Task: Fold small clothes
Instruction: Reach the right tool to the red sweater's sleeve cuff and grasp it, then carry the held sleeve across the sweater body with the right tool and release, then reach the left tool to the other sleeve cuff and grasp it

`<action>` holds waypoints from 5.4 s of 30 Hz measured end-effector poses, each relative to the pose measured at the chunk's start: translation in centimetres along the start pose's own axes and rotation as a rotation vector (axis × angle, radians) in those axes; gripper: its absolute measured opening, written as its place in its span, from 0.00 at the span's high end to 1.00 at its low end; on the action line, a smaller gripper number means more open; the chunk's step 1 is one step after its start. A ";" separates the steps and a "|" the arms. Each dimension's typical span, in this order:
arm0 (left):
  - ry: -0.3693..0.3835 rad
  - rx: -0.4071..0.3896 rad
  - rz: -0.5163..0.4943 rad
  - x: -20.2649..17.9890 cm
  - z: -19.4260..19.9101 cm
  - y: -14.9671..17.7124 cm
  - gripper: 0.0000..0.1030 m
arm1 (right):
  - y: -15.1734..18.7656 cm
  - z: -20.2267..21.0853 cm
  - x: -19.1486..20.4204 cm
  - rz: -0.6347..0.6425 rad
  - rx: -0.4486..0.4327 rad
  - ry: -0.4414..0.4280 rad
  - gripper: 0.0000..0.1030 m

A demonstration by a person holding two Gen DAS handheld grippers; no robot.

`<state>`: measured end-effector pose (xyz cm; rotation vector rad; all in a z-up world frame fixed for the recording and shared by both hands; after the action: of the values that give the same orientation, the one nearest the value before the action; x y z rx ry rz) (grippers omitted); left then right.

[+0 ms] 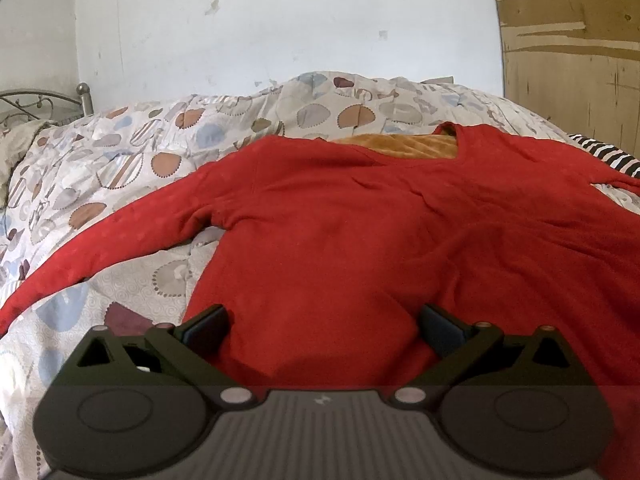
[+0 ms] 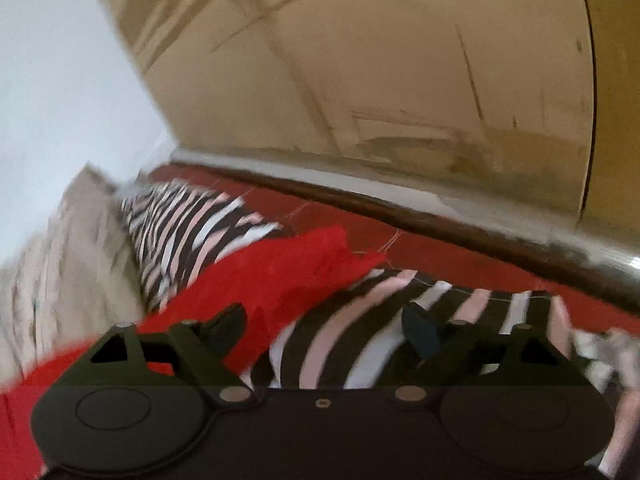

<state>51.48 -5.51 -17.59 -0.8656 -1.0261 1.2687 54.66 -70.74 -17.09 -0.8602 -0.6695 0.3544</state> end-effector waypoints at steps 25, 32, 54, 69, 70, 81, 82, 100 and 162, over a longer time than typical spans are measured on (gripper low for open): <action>0.050 0.039 0.096 1.4 0.3 -1.8 0.00 | -5.8 10.1 16.3 0.309 -0.397 -0.344 0.95; -0.071 -0.024 0.182 6.9 2.3 -5.7 0.00 | -1.5 20.8 28.3 0.456 -0.429 -0.708 0.95; -0.282 -0.109 0.227 13.5 3.0 -6.8 0.00 | 31.9 39.4 27.8 1.280 -0.102 -1.329 0.95; -0.029 0.003 0.258 7.6 0.5 -4.3 0.00 | 34.3 41.0 23.4 1.534 -0.247 -1.438 0.78; -0.001 0.008 0.246 6.9 0.4 -4.0 0.00 | 33.6 40.7 23.3 1.528 -0.246 -1.428 0.73; 0.006 0.011 0.151 3.6 -0.1 0.6 0.00 | 21.7 26.1 23.8 1.349 -0.269 -0.869 0.26; 0.007 0.010 0.151 3.6 -0.1 0.6 0.00 | 21.0 24.3 23.8 1.344 -0.269 -0.813 0.26; 0.033 0.020 0.200 4.2 -0.5 0.8 0.00 | 18.1 15.1 25.9 1.110 -0.238 -0.719 0.90; -0.454 -0.254 0.749 40.1 5.7 -3.6 0.92 | 27.3 40.7 15.7 0.465 0.231 -0.771 0.01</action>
<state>47.50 33.65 -7.34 -1.2574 -1.2919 2.0611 38.42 -22.05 -13.39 -0.6354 -1.1069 1.1962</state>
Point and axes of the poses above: each gripper's, at about its wrist camera, not at the fingertips, and z roughly against the way its jaws point, x to its left, y to its underside, the point moved 10 cm from there along -z, roughly the way its jaws point, and after that the axes turned 13 degrees about -x, right-handed, at the moved point
